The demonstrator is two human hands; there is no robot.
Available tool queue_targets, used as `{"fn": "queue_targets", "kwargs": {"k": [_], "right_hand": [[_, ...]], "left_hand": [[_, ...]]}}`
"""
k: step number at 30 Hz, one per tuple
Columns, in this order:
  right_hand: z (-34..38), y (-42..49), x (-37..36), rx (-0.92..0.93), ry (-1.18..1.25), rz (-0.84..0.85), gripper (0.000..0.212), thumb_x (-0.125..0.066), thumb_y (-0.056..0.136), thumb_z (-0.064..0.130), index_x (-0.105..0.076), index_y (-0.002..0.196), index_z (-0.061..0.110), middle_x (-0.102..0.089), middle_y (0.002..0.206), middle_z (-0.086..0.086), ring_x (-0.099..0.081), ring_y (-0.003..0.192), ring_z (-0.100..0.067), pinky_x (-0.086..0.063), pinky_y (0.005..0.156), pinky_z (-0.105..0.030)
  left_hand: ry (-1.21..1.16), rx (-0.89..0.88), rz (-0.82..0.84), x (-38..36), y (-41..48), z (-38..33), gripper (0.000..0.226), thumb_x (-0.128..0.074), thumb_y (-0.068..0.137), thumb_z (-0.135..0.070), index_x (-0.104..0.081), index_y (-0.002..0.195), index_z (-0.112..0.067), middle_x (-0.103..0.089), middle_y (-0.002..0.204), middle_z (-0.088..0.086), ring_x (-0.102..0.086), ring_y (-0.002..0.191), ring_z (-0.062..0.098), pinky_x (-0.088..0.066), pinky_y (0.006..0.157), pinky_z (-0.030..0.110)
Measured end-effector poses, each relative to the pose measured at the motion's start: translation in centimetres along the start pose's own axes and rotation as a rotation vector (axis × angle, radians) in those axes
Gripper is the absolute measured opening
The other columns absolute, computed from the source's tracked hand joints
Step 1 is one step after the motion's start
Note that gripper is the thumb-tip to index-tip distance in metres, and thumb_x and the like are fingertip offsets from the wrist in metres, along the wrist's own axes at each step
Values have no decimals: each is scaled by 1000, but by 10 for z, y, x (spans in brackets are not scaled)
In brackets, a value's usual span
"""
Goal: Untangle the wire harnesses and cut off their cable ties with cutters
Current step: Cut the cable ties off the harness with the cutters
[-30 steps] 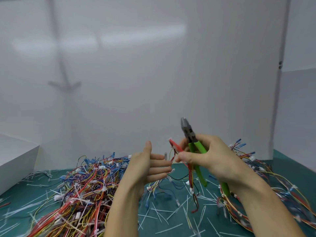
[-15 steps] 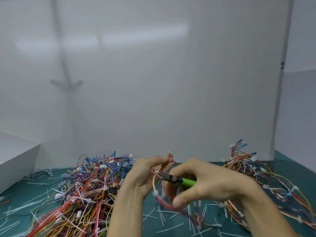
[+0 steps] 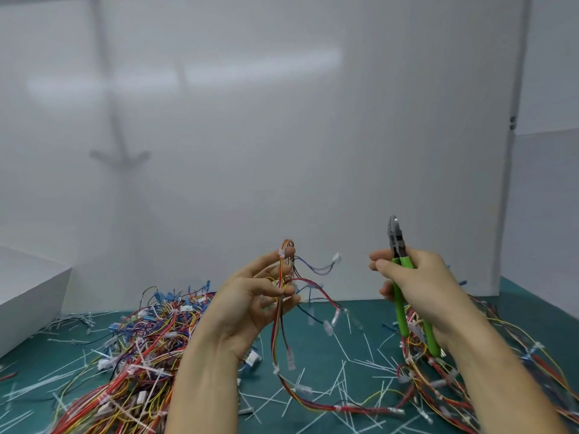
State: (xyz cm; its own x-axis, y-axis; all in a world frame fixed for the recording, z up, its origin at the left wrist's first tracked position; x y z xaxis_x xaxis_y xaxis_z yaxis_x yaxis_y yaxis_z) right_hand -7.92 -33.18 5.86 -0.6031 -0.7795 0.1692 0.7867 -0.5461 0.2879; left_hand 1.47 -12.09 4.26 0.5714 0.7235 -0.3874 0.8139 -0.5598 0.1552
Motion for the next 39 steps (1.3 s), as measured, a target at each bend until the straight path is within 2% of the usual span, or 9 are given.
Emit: {"fn": "queue_targets", "kwargs": {"k": [5, 15, 22, 26, 29, 31, 34, 36, 39], "right_hand": [[-15, 1, -17, -64, -52, 106, 17, -56, 97, 6, -65, 99, 21, -70, 99, -11, -62, 67, -15, -58, 78, -40], [-26, 5, -27, -83, -37, 131, 27, -52, 96, -1, -62, 99, 24, -66, 106, 1, -63, 69, -14, -59, 74, -34], [-20, -3, -44, -115, 95, 243, 24, -58, 91, -5, -67, 104, 13, -74, 101, -4, -61, 64, -13, -59, 66, -29], [-6, -10, -55, -86, 269, 331, 17, -71, 87, 8, -71, 104, 13, -75, 84, -1, -63, 65, -16, -61, 71, -36], [1, -16, -64, -45, 318, 326, 18, -75, 84, 21, -73, 102, 17, -72, 80, -1, -62, 63, -14, -59, 65, -30], [6, -18, -68, -37, 408, 302, 18, -74, 86, 23, -72, 102, 15, -77, 88, -1, -59, 60, -13, -56, 63, -28], [13, -18, -67, -56, 601, 288, 21, -68, 89, 22, -71, 102, 6, -77, 90, -8, -55, 59, -16, -54, 62, -31], [20, -18, -61, -26, 667, 272, 22, -63, 93, 21, -72, 104, 4, -76, 92, -9, -55, 59, -16, -54, 61, -32], [31, -19, -47, 89, 580, 204, 19, -58, 97, 21, -73, 102, 10, -76, 93, -4, -54, 61, -16, -55, 67, -35]], "left_hand": [[49, -60, 24, -3, -7, -13, 60, -44, 76, 21, -77, 108, -18, -66, 80, -1, -61, 65, 16, -58, 75, 32], [-5, -163, 91, -10, -19, -33, 58, -46, 63, 14, -78, 102, -16, -58, 77, -1, -55, 63, 10, -52, 68, 27], [-13, -212, 127, -7, -20, -40, 59, -51, 60, 8, -77, 106, -18, -61, 78, -3, -57, 62, 11, -54, 68, 26], [-19, -209, 146, -10, -20, -39, 59, -50, 61, 9, -76, 106, -17, -60, 77, -3, -56, 62, 12, -54, 68, 26], [-15, -199, 152, -15, -22, -38, 58, -49, 61, 10, -77, 104, -17, -60, 76, -2, -55, 61, 13, -54, 67, 27], [65, -190, 138, -18, -24, -36, 57, -50, 60, 12, -77, 100, -16, -60, 76, -1, -56, 61, 13, -56, 69, 29], [410, -177, 59, -19, -26, -32, 55, -44, 68, 21, -75, 92, -17, -63, 82, 4, -66, 74, 15, -56, 80, 37], [679, -166, 18, -19, -27, -30, 58, -38, 75, 25, -73, 88, -19, -68, 89, 4, -67, 81, 8, -49, 77, 32], [891, -108, 22, -24, -27, -23, 51, -47, 83, 15, -73, 95, -27, -73, 101, -16, -64, 93, -4, -45, 76, 22]]}}
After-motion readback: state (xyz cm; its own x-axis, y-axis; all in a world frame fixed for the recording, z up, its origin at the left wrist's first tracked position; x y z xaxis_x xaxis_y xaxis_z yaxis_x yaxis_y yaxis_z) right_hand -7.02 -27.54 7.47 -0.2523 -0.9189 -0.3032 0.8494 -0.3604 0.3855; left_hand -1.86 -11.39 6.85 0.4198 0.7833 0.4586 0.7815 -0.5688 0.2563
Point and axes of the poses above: each hand's wrist, its own y-axis towards the middle knuckle, its own x-axis out of the back of the hand, z = x × y, the point moved 7 cm from there along y, towards the middle knuckle
